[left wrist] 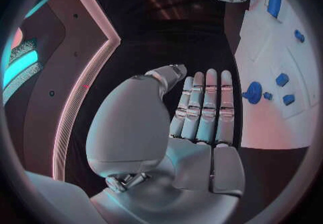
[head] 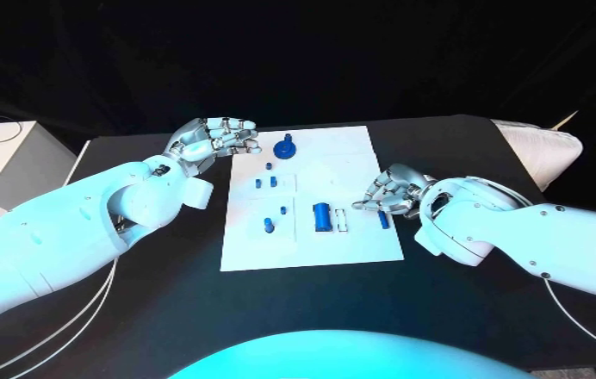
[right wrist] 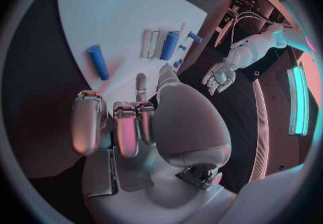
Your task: Assemble the parts on the task board
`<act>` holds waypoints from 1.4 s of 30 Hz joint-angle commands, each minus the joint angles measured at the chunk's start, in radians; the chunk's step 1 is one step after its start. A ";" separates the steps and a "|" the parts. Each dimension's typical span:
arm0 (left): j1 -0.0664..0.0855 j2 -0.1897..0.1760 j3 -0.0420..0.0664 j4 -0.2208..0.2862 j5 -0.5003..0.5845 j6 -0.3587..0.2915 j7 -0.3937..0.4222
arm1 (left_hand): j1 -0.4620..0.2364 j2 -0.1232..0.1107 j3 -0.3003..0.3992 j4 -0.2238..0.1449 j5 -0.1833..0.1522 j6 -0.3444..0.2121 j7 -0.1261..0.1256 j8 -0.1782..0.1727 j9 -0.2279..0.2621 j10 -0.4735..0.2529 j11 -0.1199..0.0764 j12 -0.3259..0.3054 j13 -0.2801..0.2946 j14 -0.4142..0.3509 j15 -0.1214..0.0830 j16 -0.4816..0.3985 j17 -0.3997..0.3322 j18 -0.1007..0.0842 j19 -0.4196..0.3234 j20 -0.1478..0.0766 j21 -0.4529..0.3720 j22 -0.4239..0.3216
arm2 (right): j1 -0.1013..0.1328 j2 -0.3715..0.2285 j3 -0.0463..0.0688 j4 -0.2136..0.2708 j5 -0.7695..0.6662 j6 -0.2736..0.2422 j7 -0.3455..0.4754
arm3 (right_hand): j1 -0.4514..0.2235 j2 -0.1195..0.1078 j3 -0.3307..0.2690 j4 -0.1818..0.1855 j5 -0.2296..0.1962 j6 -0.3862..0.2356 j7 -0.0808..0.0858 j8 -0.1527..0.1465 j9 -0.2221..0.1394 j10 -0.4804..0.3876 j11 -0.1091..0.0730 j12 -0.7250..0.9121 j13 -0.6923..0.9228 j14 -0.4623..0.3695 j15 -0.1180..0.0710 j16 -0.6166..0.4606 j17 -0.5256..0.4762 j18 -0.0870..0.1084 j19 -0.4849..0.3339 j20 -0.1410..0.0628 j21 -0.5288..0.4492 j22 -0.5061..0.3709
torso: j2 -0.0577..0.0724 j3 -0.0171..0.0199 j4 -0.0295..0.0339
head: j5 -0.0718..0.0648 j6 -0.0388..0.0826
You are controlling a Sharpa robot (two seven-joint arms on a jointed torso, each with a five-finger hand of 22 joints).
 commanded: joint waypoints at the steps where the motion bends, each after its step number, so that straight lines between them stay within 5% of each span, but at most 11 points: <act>1: -0.001 0.001 0.000 0.003 0.005 0.012 0.008 | 0.004 0.006 0.001 0.002 0.004 -0.002 0.005 -0.003 -0.001 0.001 0.006 -0.004 0.000 0.009 0.000 -0.004 0.001 0.004 0.009 -0.001 -0.007 -0.001 | 0.002 -0.027 0.000 -0.008 -0.031 0.046 0.056 | 0.007 -0.005 0.008 0.000 -0.007 -0.010 0.002 -0.011 -0.006 0.080 0.008 0.006 0.233 0.104 0.006 0.004 0.263 -0.016 0.064 0.000 0.005 0.164 | 0.000 0.0005 -0.0009 | -0.002 0.002; 10: -0.001 0.002 0.000 0.002 0.005 0.012 0.008 | 0.004 0.006 0.000 0.002 0.004 -0.002 0.005 -0.003 -0.001 0.001 0.006 -0.004 0.000 0.009 0.000 -0.004 0.001 0.004 0.009 -0.001 -0.007 -0.001 | 0.002 -0.061 0.000 -0.026 -0.144 0.113 -0.005 | -0.014 -0.005 0.018 0.003 -0.017 0.021 -0.001 -0.023 -0.024 0.088 0.007 0.020 0.242 0.104 0.007 0.004 0.263 -0.018 0.068 0.004 0.024 0.172 | 0.001 0.0015 0.0012 | -0.009 0.002; 18: -0.001 0.003 0.000 0.002 0.005 0.012 0.008 | 0.004 0.006 0.000 0.002 0.004 -0.002 0.005 -0.003 -0.001 0.001 0.006 -0.004 0.000 0.009 0.000 -0.004 0.001 0.004 0.009 -0.001 -0.007 -0.001 | -0.004 -0.061 0.000 -0.027 -0.195 0.137 -0.087 | -0.056 -0.034 0.028 0.005 -0.008 0.062 -0.013 -0.017 -0.022 0.092 -0.003 0.027 0.246 0.104 -0.001 0.004 0.263 -0.020 0.071 0.000 0.034 0.178 | 0.002 0.0013 0.0035 | -0.014 -0.001; 37: -0.001 0.000 0.000 0.002 0.005 0.012 0.008 | 0.003 0.006 0.000 0.004 0.004 -0.001 0.005 -0.003 -0.002 0.001 0.006 -0.004 0.000 0.010 0.001 -0.005 0.002 0.004 0.010 -0.001 -0.009 -0.003 | -0.030 -0.036 -0.002 -0.039 -0.230 0.187 -0.146 | -0.078 -0.047 0.037 0.005 -0.005 0.074 -0.018 -0.012 -0.015 0.090 -0.007 0.023 0.244 0.104 -0.004 0.004 0.263 -0.020 0.071 -0.003 0.032 0.178 | 0.002 0.0010 0.0035 | -0.020 -0.009; 42: -0.001 0.001 0.000 0.002 0.005 0.012 0.008 | 0.002 0.006 0.000 0.004 0.004 -0.001 0.005 -0.003 -0.002 0.002 0.006 -0.004 0.000 0.011 0.001 -0.006 0.003 0.004 0.011 -0.001 -0.010 -0.004 | -0.040 -0.021 -0.002 -0.046 -0.251 0.165 -0.148 | -0.051 -0.049 0.059 0.001 0.006 0.072 -0.020 -0.013 -0.011 0.089 -0.010 0.020 0.242 0.104 -0.007 0.004 0.263 -0.019 0.070 -0.006 0.028 0.178 | 0.002 0.0021 0.0022 | -0.019 -0.010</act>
